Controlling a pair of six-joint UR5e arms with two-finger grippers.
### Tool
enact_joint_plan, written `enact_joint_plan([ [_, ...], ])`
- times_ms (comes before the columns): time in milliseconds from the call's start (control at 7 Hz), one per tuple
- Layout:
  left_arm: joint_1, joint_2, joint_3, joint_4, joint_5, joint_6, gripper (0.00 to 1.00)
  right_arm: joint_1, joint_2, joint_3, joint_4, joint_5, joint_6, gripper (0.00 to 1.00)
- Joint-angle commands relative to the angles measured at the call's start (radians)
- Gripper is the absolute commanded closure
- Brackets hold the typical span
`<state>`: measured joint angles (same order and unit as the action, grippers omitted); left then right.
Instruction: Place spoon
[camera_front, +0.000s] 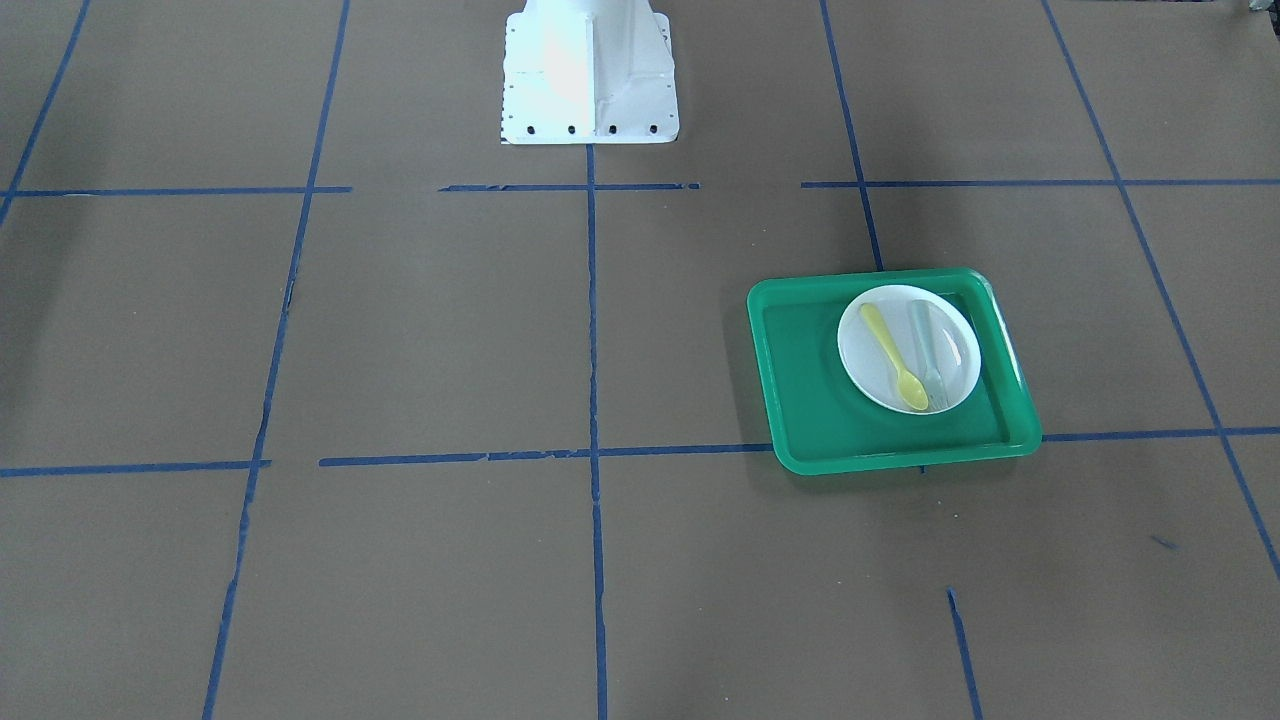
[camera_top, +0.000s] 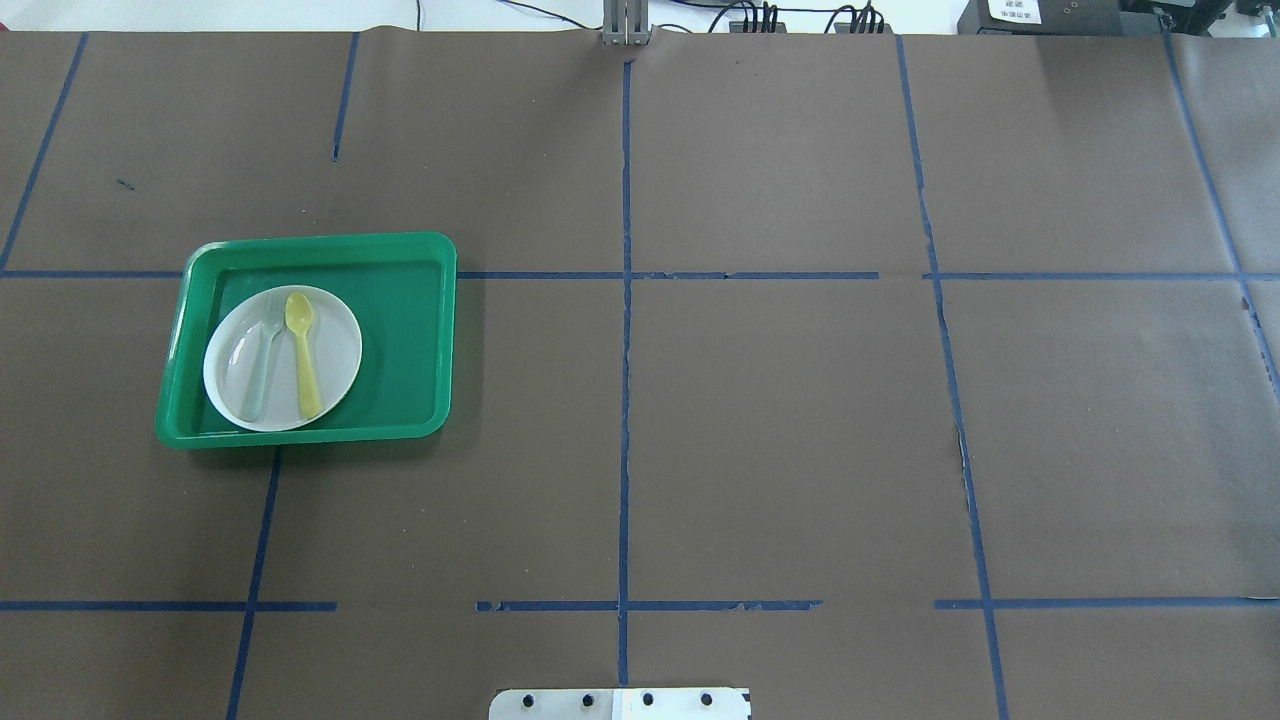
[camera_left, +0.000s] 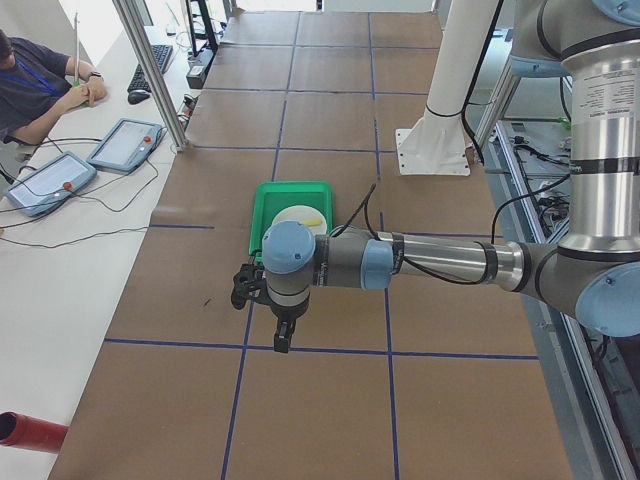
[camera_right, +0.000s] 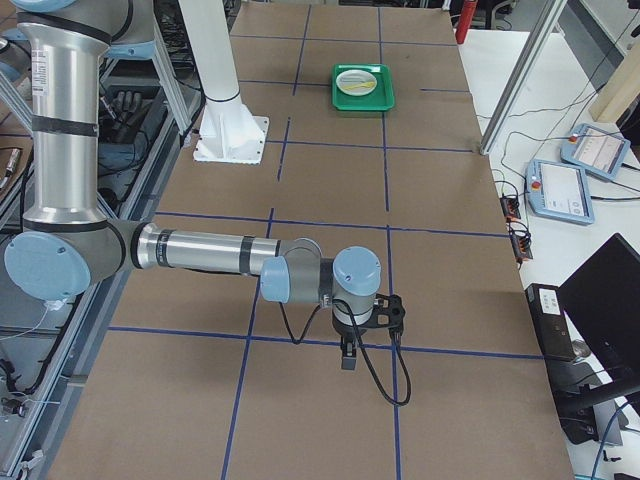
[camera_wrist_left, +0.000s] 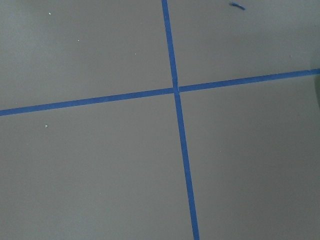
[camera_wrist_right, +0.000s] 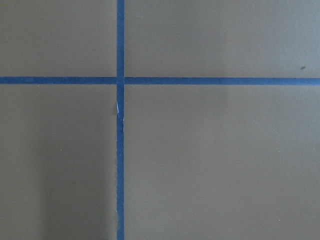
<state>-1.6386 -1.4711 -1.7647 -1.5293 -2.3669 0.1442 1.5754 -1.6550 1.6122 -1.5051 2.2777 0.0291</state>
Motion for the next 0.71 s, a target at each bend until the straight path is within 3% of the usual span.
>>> enact_joint_plan([
  [0, 0.0, -0.003, 0.001, 0.001, 0.009, 0.002, 0.0, 0.0, 0.001, 0.0, 0.0, 0.0, 0.0, 0.0],
  [571, 0.031, -0.032, -0.042, -0.024, 0.005, -0.006, 0.0, 0.0, 0.001, 0.0, 0.0, 0.0, 0.0, 0.0],
])
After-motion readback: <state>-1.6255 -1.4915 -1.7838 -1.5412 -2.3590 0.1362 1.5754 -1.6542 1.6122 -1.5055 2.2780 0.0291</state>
